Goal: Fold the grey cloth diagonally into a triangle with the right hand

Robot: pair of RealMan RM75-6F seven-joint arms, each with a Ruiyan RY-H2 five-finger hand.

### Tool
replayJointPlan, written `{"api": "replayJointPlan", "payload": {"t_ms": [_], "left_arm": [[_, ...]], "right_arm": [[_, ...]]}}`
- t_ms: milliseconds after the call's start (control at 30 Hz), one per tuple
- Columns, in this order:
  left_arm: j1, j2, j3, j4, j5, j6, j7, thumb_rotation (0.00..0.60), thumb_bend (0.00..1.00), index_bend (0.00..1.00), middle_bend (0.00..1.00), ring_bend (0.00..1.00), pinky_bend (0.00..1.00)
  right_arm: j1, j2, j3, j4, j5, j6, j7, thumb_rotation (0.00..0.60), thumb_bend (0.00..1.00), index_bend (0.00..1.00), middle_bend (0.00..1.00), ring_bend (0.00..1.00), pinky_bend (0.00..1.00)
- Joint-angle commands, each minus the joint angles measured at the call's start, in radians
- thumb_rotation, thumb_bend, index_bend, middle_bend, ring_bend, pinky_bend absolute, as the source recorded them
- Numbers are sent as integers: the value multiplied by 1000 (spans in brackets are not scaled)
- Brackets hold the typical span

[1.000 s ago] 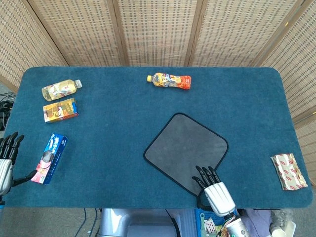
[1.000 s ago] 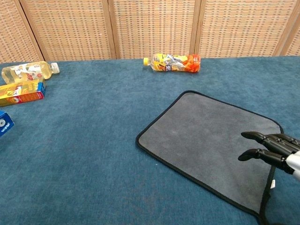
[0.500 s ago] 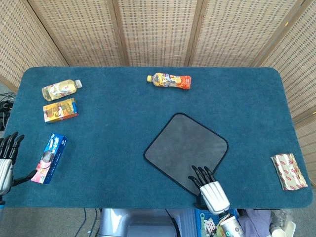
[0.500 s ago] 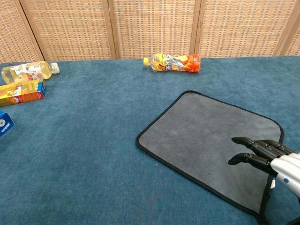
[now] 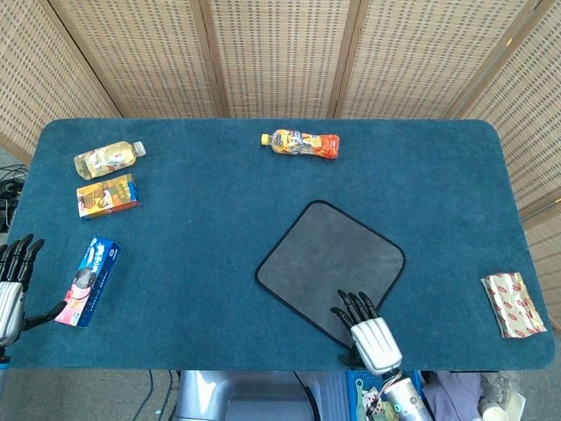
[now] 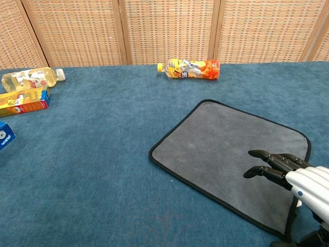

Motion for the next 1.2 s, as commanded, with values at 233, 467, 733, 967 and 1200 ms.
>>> {"api": "replayJointPlan", "payload": {"t_ms": [233,467,733,967,1200], "left_arm": [[-1,-1,0,0,1,0,3,600,146,0,0,0,0],[-1,-3,1,1,2,0,3,600,147,0,0,0,0],[-1,-4,0,3,4,5,1,600,146,0,0,0,0],[0,-4,2,2,9,8,1,600,147,0,0,0,0],[1,-4,3,2,13,12,0,600,147,0,0,0,0]], "right_arm": [[6,-18,4,21,28,-14,0,600,108,180,0,0,0],[13,-27,18,40,50,-13,4,600,107,180,0,0,0],[21,-29,31,52,77,-18,3,600,107,180,0,0,0],[22,-28,32,60,91,-15,-4,600,186,180,0,0,0],[24,-25,31,68,98,-11,-5,600,421,180,0,0,0]]}}
